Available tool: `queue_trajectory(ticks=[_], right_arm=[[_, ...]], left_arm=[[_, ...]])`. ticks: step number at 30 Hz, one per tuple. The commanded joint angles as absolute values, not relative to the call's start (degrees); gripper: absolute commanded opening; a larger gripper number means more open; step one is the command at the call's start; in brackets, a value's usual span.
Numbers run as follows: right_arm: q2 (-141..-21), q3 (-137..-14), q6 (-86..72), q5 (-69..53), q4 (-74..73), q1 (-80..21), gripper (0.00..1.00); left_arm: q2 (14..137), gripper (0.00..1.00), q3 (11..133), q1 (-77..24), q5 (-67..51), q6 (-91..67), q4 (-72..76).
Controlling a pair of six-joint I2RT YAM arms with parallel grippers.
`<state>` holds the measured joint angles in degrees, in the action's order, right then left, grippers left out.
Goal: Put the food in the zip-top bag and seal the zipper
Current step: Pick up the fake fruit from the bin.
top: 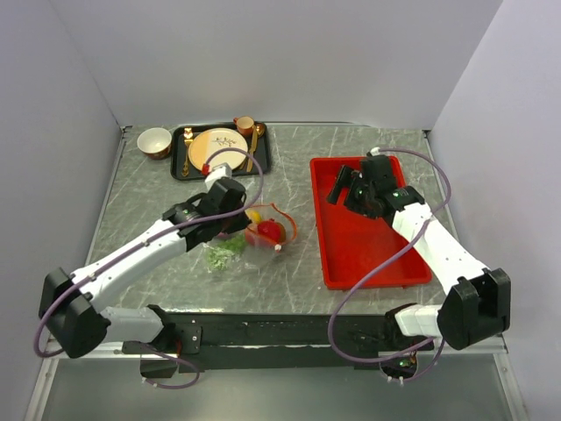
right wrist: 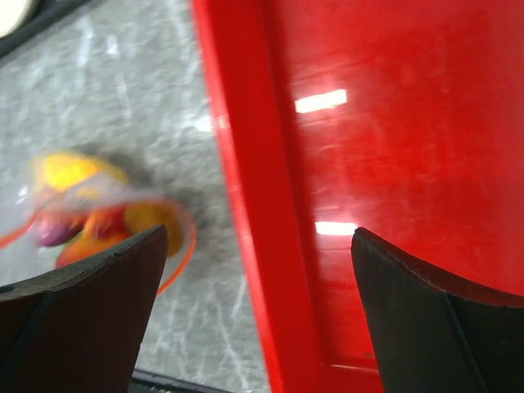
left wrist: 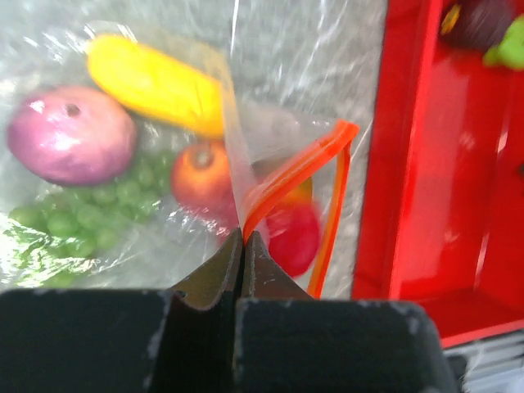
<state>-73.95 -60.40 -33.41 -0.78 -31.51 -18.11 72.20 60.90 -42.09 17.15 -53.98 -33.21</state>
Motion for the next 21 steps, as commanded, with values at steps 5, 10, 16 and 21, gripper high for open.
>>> queue_trajectory(ticks=[5,10,16,21], right_arm=[[-77.17,-61.88,-31.29,2.81,-32.70,-13.45,1.00],[-79.18,-62.40,-31.47,3.16,-31.38,-11.60,1.00],[-84.18,-66.87,-32.43,2.11,-30.15,-8.18,1.00],[-89.55,-72.15,-33.75,3.51,-29.45,-7.30,1.00]], left_arm=[[67.50,0.01,65.38,-40.43,20.21,-53.96,-32.86],[67.50,0.01,65.21,-40.34,18.37,-53.35,-32.60],[68.47,0.01,65.39,-40.34,16.88,-53.53,-32.53],[68.82,0.01,65.83,-40.34,16.61,-52.74,-32.25]])
